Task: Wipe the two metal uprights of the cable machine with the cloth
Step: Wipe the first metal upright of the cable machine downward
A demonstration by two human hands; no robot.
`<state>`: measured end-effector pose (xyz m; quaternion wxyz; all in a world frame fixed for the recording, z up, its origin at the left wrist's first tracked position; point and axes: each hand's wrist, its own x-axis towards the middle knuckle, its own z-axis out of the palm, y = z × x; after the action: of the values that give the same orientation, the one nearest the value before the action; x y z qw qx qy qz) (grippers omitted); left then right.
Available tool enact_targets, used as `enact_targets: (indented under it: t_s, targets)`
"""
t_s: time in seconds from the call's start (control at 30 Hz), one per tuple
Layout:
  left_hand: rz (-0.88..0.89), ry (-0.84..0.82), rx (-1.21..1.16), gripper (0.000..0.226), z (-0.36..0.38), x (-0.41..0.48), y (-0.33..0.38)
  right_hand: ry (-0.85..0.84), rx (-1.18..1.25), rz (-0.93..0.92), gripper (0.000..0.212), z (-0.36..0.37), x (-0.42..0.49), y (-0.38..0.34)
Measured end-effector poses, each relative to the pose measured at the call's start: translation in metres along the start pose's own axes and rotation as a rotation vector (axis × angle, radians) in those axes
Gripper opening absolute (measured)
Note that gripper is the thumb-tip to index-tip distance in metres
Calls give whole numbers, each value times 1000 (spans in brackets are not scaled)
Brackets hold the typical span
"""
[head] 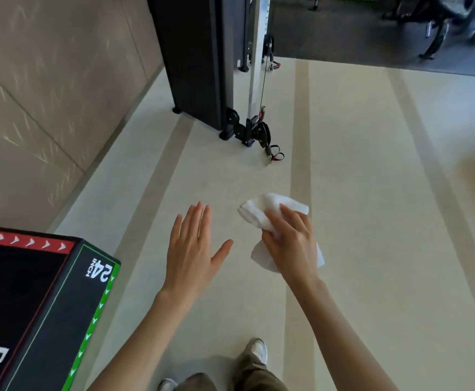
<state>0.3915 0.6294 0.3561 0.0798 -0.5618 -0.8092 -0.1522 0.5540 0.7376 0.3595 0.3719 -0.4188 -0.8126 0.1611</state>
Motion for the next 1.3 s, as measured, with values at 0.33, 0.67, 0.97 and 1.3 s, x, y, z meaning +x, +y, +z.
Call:
enact_targets:
  t_s: [0.33,0.67,0.97,1.3]
  targets:
    - [57,-25,-1,77,34,82,82,32,-27,4,33,-36,63,89]
    - [102,11,22,77,86,205,124,72,-39,46,29,-22,163,168]
    - [96,24,5,76,125,344,147,7,-7,18,33,1,290,233]
    - [39,53,20,77,160,465,162,-50,13,-6,33,28,417,299]
